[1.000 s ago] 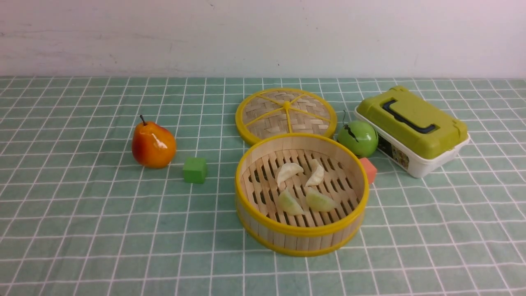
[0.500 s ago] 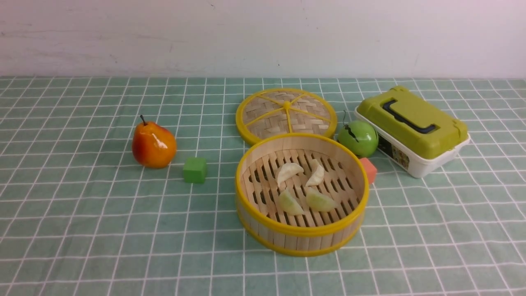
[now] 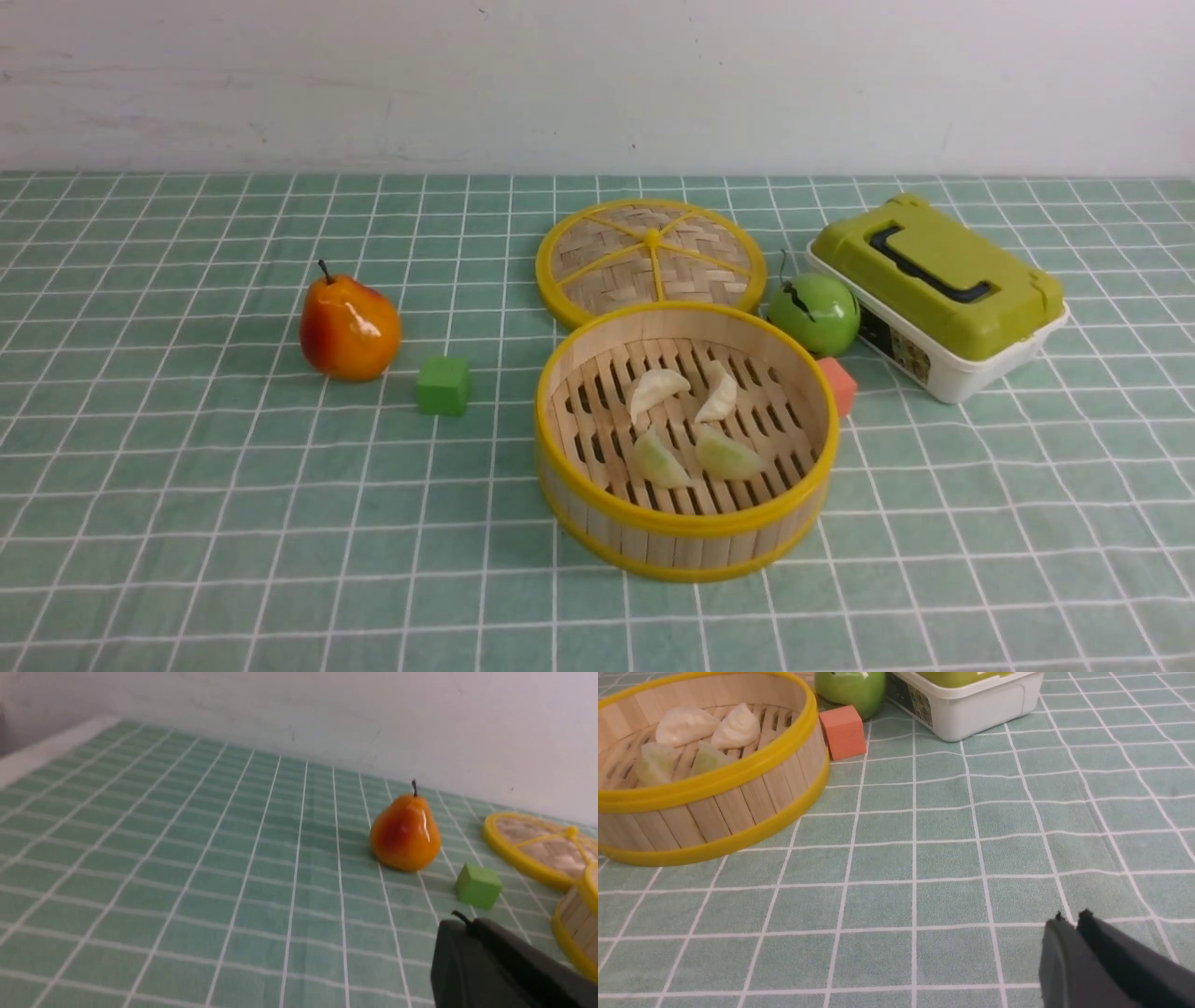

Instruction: Put the dumplings into the steamer on the table with the blue tablecloth.

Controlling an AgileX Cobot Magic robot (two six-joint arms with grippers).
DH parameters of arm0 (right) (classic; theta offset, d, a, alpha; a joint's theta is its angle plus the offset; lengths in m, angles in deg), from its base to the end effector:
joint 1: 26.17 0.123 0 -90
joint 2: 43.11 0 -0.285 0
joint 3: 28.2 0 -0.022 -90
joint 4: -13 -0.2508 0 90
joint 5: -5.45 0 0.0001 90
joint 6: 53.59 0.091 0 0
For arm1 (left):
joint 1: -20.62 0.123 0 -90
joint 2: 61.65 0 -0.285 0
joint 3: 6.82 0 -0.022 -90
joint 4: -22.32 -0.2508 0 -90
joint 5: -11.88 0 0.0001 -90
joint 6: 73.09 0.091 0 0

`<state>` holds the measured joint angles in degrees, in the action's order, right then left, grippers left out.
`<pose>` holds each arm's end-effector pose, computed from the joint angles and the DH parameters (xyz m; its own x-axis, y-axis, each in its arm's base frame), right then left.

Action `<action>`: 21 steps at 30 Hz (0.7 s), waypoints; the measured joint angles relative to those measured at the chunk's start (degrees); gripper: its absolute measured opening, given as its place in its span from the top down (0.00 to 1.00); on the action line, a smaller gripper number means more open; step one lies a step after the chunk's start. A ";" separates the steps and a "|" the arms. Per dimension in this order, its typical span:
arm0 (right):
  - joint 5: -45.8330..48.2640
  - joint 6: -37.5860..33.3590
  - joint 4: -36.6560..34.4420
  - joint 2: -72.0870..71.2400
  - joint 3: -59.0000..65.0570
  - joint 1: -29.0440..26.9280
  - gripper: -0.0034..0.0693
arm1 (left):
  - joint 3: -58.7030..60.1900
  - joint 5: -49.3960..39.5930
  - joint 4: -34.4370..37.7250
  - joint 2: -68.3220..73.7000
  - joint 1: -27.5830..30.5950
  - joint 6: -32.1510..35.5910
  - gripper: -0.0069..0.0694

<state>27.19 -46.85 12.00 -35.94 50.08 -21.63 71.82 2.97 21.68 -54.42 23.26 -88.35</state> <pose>0.0522 0.0047 0.1734 -0.3033 0.1098 -0.9465 -0.0452 0.9906 0.1294 0.0564 0.0028 0.1912 -0.0685 -0.2560 -0.9643 -0.0673 0.9655 -0.2515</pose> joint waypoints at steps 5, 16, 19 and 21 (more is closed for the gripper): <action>0.00 0.00 0.00 0.00 0.00 0.00 0.90 | 0.18 -7.23 0.01 0.00 0.01 -1.52 0.93; 0.00 0.00 0.00 0.00 0.00 0.00 0.88 | 0.35 -12.79 0.27 0.00 0.01 -1.40 0.93; 0.00 0.00 0.00 0.00 0.00 0.00 0.87 | 0.35 -12.79 0.64 0.00 0.01 -1.40 0.93; 0.00 0.00 0.00 0.00 0.00 0.00 0.87 | 0.35 -12.79 0.64 0.00 0.01 -1.40 0.93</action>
<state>27.19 -46.85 12.00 -35.94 50.08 -21.63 72.18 -9.82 22.32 -54.42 23.27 -89.75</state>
